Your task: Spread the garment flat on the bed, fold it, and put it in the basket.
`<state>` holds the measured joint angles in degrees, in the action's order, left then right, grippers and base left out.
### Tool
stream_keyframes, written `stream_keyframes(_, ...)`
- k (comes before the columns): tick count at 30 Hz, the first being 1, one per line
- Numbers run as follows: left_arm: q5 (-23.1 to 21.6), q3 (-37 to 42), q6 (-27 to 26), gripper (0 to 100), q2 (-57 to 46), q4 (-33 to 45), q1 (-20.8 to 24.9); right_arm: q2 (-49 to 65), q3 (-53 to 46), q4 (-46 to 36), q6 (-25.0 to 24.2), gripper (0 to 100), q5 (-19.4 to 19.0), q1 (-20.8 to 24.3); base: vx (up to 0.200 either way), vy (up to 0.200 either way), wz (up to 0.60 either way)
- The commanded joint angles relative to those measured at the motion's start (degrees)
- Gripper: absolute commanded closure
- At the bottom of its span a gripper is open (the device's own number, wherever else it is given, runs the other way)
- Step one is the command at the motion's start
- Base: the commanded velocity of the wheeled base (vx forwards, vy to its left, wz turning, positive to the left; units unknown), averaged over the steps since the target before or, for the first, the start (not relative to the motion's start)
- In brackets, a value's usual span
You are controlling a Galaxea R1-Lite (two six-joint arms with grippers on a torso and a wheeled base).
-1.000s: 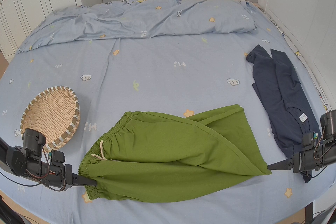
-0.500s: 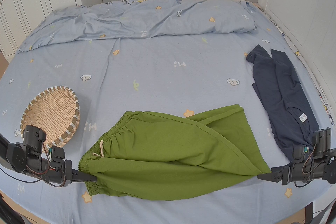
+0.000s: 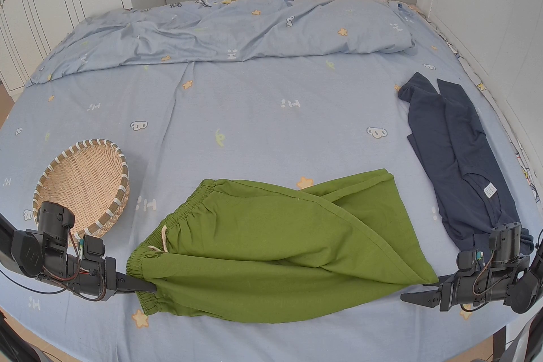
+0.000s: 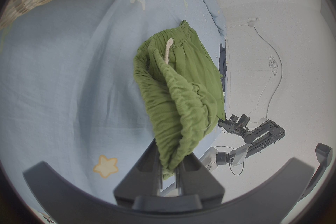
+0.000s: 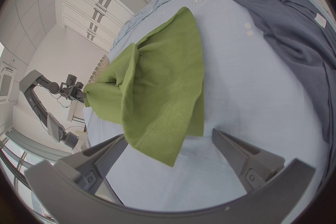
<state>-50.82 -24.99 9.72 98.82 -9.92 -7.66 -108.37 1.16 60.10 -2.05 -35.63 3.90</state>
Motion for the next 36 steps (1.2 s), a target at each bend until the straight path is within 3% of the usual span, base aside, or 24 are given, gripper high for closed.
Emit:
stream_keyframes(1, 0.02, 0.12, 0.04, 100, -0.03, -0.01, 0.01, -1.31, -1.16, 2.65, -0.15, 0, -0.31, 0.32, 0.0, 0.0, 0.0)
stream_keyframes(8, 0.02, 0.21, -0.05, 100, -0.12, -0.1, 0.01, -3.42, -1.16, 9.6, -0.5, 0, -0.31, 0.58, 0.0, 0.0, 0.0)
stream_keyframes(20, 0.02, 0.21, -0.05, 100, 0.06, -0.18, 0.01, -4.48, -1.16, 10.56, -0.76, 0, -0.23, 2.34, 0.0, 0.0, 0.0)
stream_keyframes(21, 0.02, 0.21, -0.05, 100, 0.06, -0.18, 0.01, -4.57, -1.16, 10.83, -0.76, 100, -0.23, 2.34, 0.0, 0.0, 0.0)
stream_keyframes(36, 0.11, -0.67, 0.22, 100, -0.38, 2.8, -1.13, -4.92, -1.16, 11.71, -1.03, 100, -0.31, 1.02, 0.0, 0.0, 0.0)
